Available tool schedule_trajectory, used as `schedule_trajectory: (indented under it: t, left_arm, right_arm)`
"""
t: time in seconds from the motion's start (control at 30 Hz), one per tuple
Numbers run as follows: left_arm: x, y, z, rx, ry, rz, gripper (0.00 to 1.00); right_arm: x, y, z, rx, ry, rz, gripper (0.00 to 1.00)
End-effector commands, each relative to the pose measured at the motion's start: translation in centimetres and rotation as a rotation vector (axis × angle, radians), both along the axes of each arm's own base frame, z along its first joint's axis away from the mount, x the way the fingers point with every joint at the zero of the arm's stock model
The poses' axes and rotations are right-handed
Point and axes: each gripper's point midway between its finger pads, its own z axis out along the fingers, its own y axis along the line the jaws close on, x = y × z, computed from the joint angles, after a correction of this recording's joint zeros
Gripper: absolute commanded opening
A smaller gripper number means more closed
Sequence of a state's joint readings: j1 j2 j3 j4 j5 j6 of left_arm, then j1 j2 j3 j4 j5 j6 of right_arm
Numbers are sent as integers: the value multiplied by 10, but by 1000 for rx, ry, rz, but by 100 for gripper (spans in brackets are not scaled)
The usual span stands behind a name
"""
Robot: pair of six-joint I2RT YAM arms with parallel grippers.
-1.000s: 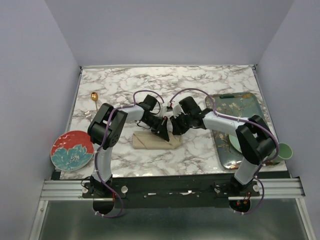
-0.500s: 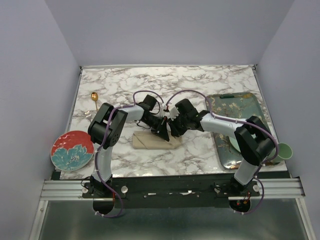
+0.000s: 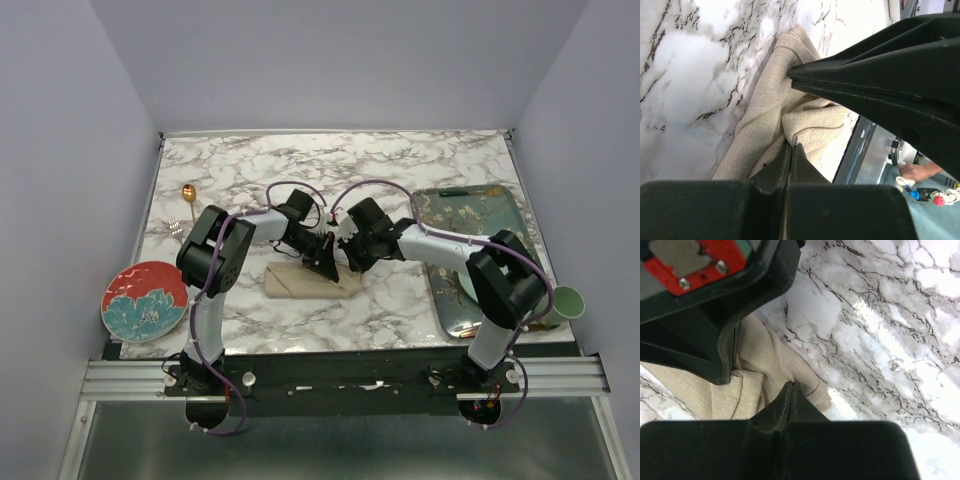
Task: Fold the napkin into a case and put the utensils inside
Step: Stuff the top corner of the smaller-rectangle-folded napkin into the folded napkin.
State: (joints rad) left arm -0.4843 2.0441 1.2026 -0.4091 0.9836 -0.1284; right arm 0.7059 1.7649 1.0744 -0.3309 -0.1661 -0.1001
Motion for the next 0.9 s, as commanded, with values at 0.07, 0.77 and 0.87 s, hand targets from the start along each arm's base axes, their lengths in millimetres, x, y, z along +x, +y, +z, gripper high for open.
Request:
schedule_trajectory:
  t: [0.07,0.77,0.87]
  left_arm:
    - [24,4,-8,64,-93,61,0]
    - [45,-27,45,-53,-182,85,0]
    - [48,-27,32,-28,-176,91,0]
  right_arm:
    - [-3,3,35,44,-51,29,1]
    - [-5,3,22,23,-47,83,1]
    - [-1,4,26,26,-58,69,1]
